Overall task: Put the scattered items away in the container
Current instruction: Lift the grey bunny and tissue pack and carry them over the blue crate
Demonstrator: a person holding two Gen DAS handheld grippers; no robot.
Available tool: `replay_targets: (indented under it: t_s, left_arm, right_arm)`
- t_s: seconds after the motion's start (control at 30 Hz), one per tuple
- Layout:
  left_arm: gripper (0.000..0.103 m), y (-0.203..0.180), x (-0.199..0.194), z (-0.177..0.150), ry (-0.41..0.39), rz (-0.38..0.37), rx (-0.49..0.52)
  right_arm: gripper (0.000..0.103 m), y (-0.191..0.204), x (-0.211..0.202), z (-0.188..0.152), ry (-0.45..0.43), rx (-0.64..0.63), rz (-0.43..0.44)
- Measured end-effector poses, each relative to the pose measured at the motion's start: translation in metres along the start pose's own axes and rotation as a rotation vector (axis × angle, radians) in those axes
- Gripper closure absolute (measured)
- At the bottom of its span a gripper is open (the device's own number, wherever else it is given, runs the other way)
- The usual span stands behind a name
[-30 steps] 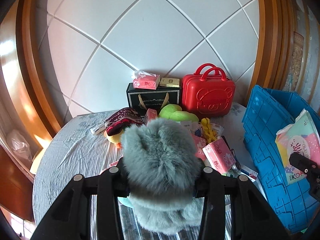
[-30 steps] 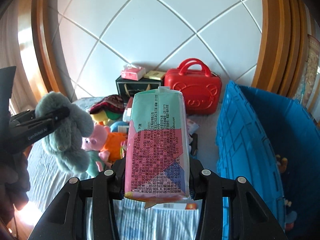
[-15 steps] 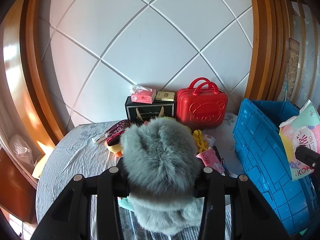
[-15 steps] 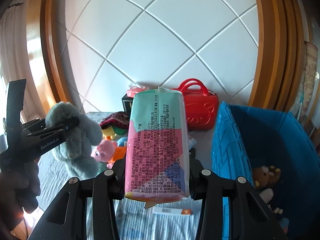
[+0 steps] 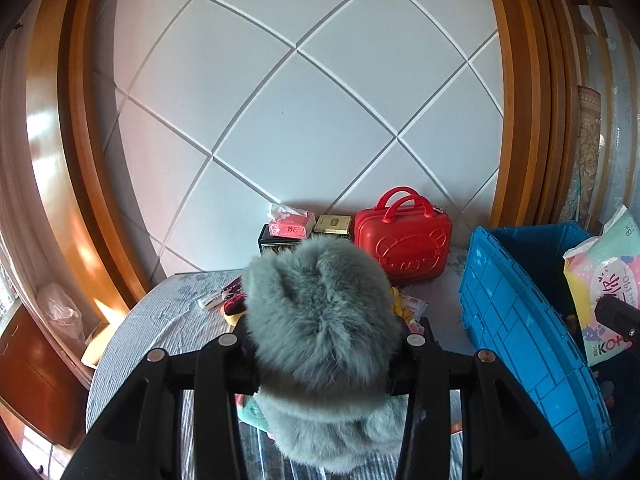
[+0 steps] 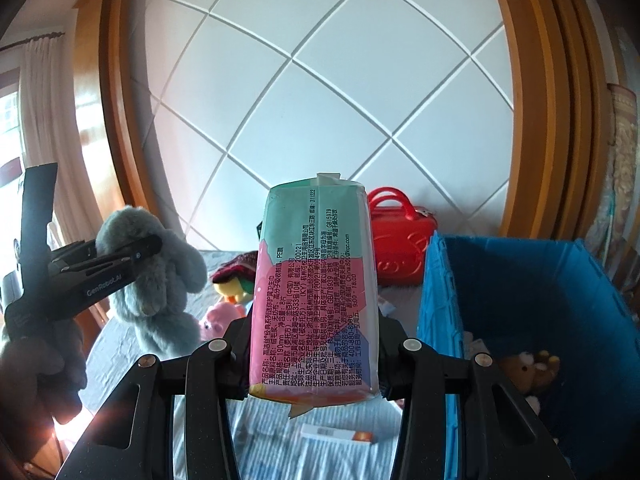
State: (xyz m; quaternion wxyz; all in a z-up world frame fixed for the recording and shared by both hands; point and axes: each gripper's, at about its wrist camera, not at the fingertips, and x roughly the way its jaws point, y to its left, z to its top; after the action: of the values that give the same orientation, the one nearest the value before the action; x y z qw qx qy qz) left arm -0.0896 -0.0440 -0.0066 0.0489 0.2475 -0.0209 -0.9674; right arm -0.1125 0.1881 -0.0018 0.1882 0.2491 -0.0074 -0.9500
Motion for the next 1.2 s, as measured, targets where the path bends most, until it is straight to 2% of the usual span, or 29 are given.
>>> replay_targets:
  t_s: [0.3,0.53,0.83,1.2]
  left_arm:
    - [0.062,-0.059,-0.017,0.015,-0.020,-0.045,0.019]
    - [0.062,-0.111,-0.019,0.025,-0.023,-0.100,0.070]
    - [0.062,-0.192,-0.020,0.036,-0.026,-0.230,0.162]
    - [0.062,-0.275,-0.011,0.052,-0.006,-0.413,0.239]
  right_arm:
    - [0.060,-0.042,-0.032,0.003,-0.030,0.008,0.008]
    - [0.060,-0.080,-0.056,-0.003,-0.040,0.038,-0.028]
    - [0.060,-0.131,-0.076,-0.014,-0.035,0.100,-0.118]
    - [0.060,-0.191,-0.105,-0.045,-0.011,0.203,-0.263]
